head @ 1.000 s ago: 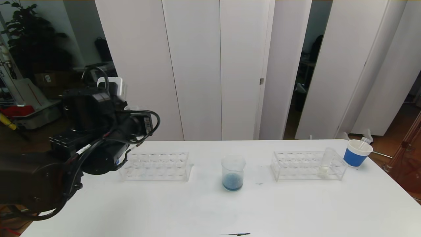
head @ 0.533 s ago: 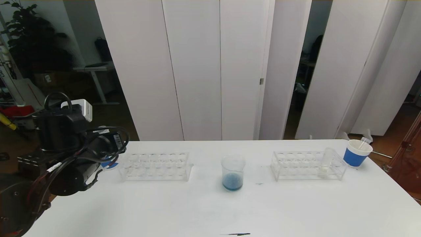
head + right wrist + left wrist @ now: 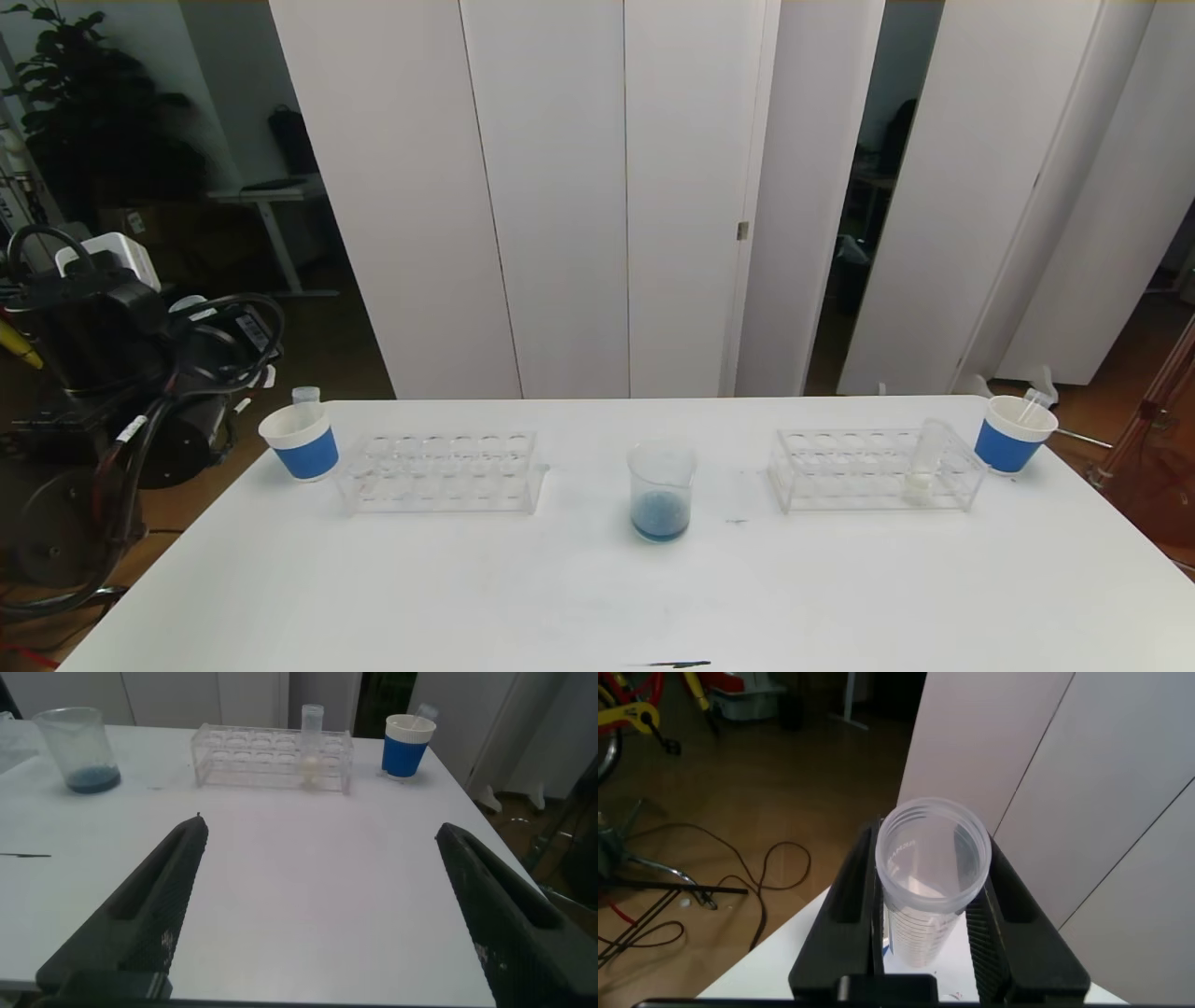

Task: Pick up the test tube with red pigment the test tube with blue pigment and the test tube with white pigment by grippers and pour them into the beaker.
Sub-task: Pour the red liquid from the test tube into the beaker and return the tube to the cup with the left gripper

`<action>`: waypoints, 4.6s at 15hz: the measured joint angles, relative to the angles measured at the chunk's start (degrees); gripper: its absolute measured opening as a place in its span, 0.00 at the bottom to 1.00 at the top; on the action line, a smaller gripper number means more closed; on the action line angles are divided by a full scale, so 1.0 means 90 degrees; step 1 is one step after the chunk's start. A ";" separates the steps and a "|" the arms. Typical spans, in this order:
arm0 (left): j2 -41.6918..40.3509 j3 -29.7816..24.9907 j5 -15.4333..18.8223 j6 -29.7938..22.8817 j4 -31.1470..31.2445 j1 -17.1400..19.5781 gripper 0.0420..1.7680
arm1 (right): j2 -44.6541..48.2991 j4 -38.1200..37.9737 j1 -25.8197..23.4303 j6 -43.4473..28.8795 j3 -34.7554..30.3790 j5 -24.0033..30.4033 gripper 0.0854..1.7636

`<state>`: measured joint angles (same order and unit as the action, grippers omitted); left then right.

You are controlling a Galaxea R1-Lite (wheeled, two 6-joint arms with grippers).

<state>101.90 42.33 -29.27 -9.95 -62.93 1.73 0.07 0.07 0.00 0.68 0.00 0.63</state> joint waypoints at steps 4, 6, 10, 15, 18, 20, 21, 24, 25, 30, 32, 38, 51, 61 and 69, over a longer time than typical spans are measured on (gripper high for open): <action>0.1127 0.0421 -0.0219 0.0028 -0.1040 0.0475 0.31 | -0.0003 0.0000 0.0000 -0.0003 0.0000 0.0003 0.99; 0.1678 0.0668 -0.0370 0.0034 -0.1369 0.0622 0.31 | -0.0003 0.0000 0.0000 -0.0003 0.0000 0.0005 0.99; 0.2540 0.1032 -0.0389 -0.0172 -0.1555 0.0772 0.31 | 0.0000 0.0000 0.0000 -0.0003 0.0000 0.0005 0.99; 0.3222 0.1245 -0.0359 -0.0618 -0.1543 0.0838 0.31 | -0.0003 0.0003 0.0000 -0.0003 0.0000 0.0005 0.99; 0.3431 0.1311 -0.0328 -0.0692 -0.1550 0.0864 0.31 | -0.0003 0.0000 0.0000 0.0000 0.0000 0.0003 0.99; 0.3522 0.1340 -0.0313 -0.0695 -0.1559 0.0891 0.31 | -0.0003 0.0003 0.0000 0.0000 0.0000 0.0005 0.99; 0.3565 0.1357 -0.0309 -0.0692 -0.1552 0.0894 0.31 | -0.0003 0.0003 0.0000 0.0000 0.0000 0.0005 0.99; 0.3650 0.1401 -0.0306 -0.0683 -0.1489 0.0876 0.31 | 0.0000 0.0003 0.0000 0.0000 0.0000 0.0005 0.99; 0.3675 0.1413 -0.0309 -0.0677 -0.1472 0.0860 0.31 | -0.0003 0.0003 0.0000 0.0000 0.0000 0.0003 0.99; 0.3774 0.1468 -0.0309 -0.0656 -0.1440 0.0787 0.31 | -0.0003 0.0000 0.0000 0.0000 0.0000 0.0005 0.99; 0.3789 0.1478 -0.0312 -0.0624 -0.1440 0.0769 0.31 | -0.0003 0.0003 0.0000 -0.0003 0.0000 0.0005 0.99; 0.3733 0.1489 -0.0316 -0.0600 -0.1470 0.0753 0.98 | -0.0003 0.0000 0.0000 -0.0003 0.0000 0.0003 0.99; 0.1955 0.0905 0.0218 0.0228 -0.0680 0.0607 0.98 | -0.0003 0.0003 0.0000 0.0000 0.0000 0.0003 0.99; -0.2141 -0.0493 0.0670 0.0784 0.2873 -0.0043 0.98 | -0.0003 0.0000 0.0000 0.0000 0.0000 0.0005 0.99; -0.6489 -0.1249 0.1770 0.1188 0.6466 -0.0247 0.98 | -0.0003 0.0000 0.0000 0.0000 0.0000 0.0003 0.99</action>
<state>43.50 31.09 -13.34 0.74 -4.73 -0.49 0.05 0.07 0.00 0.68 0.00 0.66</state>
